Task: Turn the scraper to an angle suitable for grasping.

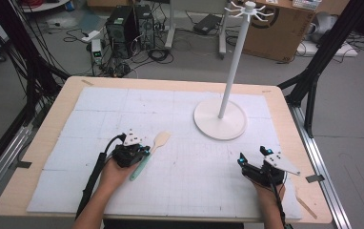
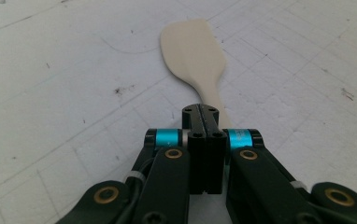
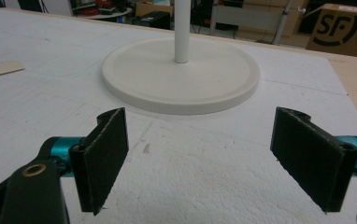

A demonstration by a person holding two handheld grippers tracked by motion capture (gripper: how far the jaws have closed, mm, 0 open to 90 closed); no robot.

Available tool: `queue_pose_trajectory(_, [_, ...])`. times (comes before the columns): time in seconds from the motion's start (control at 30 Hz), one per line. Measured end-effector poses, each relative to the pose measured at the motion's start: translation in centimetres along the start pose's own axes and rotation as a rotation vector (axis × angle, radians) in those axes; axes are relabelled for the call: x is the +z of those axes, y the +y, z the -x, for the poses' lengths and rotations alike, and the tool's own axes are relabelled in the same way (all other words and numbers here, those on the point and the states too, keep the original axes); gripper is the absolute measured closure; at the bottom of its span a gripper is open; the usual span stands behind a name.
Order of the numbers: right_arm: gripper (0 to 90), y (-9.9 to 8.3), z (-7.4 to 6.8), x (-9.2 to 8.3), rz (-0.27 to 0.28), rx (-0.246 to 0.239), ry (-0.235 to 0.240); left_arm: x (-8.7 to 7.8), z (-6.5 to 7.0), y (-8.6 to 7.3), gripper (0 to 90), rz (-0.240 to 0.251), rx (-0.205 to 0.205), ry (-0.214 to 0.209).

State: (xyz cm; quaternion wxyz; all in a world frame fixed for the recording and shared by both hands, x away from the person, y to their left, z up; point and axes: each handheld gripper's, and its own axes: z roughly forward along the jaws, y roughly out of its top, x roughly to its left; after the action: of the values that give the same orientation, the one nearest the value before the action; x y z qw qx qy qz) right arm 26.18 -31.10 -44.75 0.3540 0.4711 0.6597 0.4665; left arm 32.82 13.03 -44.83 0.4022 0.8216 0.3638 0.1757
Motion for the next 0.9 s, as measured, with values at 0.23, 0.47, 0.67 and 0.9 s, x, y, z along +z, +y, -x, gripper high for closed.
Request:
queue_pose_trajectory(0.23, [18.5, 0.0, 0.0, 0.0, -0.001, -0.004, 0.001, 0.0, 0.2, 0.0, 90.0, 0.005, 0.035, -0.027])
queue_pose_trajectory(0.47, [18.6, 0.0, 0.0, 0.0, -0.001, -0.012, 0.0, 0.0, 0.8, 0.0, 90.0, 0.009, 0.083, -0.052])
queue_pose_trajectory(0.67, [18.6, 0.0, 0.0, 0.0, -0.002, -0.008, 0.001, 0.2, 1.8, 0.1, 90.0, -0.001, 0.119, -0.086])
queue_pose_trajectory(0.9, [18.6, 0.0, -0.1, 0.0, -0.004, -0.007, 0.001, 0.4, 1.8, 0.4, 90.0, 0.025, 0.069, -0.04])
